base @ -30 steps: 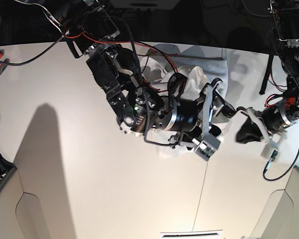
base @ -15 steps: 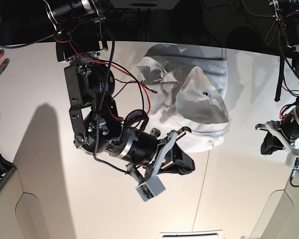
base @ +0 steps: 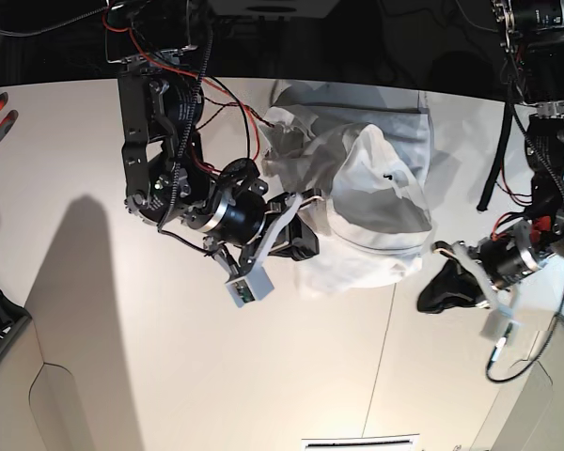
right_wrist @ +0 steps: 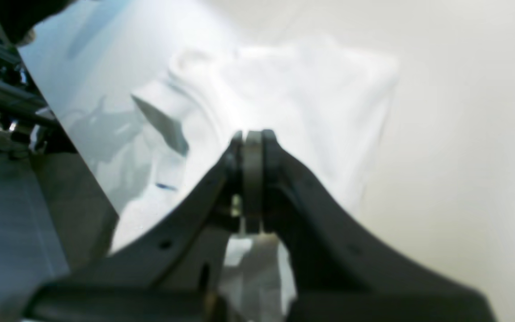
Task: Layout the t-shirt on the table in an organized manner, then fold the t-shirt properly
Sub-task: 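Grasp the bundle with both grippers and gather it together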
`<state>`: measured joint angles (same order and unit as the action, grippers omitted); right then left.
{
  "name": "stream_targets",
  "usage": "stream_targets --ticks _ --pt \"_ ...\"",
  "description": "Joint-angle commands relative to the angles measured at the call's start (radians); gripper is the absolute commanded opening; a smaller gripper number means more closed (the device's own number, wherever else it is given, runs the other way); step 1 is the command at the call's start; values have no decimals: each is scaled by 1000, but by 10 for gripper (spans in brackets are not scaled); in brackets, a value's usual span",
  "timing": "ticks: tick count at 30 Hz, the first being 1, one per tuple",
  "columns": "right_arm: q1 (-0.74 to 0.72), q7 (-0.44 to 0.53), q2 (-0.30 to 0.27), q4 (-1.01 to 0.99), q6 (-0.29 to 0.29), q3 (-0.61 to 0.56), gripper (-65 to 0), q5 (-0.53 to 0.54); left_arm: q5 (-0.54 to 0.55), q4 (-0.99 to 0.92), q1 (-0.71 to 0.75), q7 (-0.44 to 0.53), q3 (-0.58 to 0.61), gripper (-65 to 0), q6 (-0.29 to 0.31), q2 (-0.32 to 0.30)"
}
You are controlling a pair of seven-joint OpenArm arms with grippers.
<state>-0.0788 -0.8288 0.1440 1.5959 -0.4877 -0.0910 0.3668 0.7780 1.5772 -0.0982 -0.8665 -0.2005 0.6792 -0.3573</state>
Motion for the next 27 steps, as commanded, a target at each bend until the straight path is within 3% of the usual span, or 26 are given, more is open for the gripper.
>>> stream_targets --ticks 1,4,9,15,19,24,27 --pt "-3 28 6 16 9 -1 -650 14 35 18 -31 15 24 -640 19 -1" --pt "29 36 6 16 42 -1 -650 6 44 18 -57 -7 116 -640 19 35" --pt "77 39 6 12 47 -7 -650 -9 -16 9 -71 -15 260 -640 19 89" --pt "102 44 6 -49 47 -51 -650 -35 -106 -67 -70 -81 330 -640 19 93" --pt "102 44 5 -152 47 -56 -650 -45 -206 -127 -71 -80 330 -639 13 72" --pt "105 43 3 -233 47 -56 -650 -25 -223 -146 -71 -77 330 -639 9 0" --pt "104 42 -3 -238 47 -56 -650 -10 -272 -146 -71 -22 330 -640 -39 -34"
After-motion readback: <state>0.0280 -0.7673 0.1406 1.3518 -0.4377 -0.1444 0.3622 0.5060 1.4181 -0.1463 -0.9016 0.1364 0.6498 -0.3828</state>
